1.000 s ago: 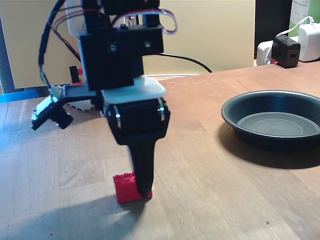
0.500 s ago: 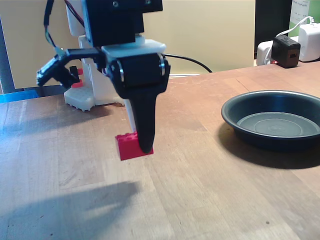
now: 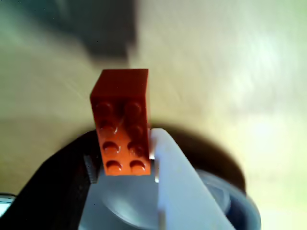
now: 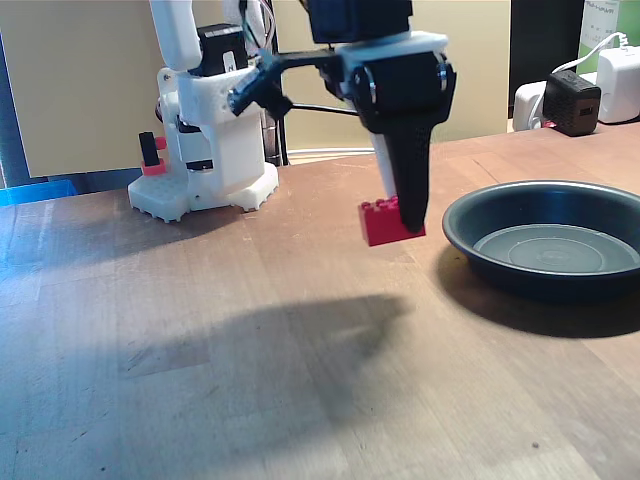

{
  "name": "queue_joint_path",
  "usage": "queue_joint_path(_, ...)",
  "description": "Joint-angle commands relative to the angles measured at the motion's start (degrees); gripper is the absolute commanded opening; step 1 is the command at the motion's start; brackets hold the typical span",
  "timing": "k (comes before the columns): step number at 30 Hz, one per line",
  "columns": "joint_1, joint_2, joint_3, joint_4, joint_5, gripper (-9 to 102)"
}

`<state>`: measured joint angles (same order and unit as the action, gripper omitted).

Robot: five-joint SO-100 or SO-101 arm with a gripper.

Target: Grasp a lego block and put it in the bin.

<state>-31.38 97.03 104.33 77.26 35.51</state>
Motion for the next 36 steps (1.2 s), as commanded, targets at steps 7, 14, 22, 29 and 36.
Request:
queue_joint_path(7,-11.3,2.3,-1.1,-0.4,13.1,0)
queue_joint_path(14,-17.3,1.6,-5.4,-0.5,20.7,0)
queue_joint_path(22,-21.0,-10.5,-16.9,-0.2,26.4,0)
queue_joint_path(29,-21.0,-20.8,-27.2,0.3,27.2,0)
queue_joint_path(36,-18.7,-27.1,-32.6,0.2,26.3,0)
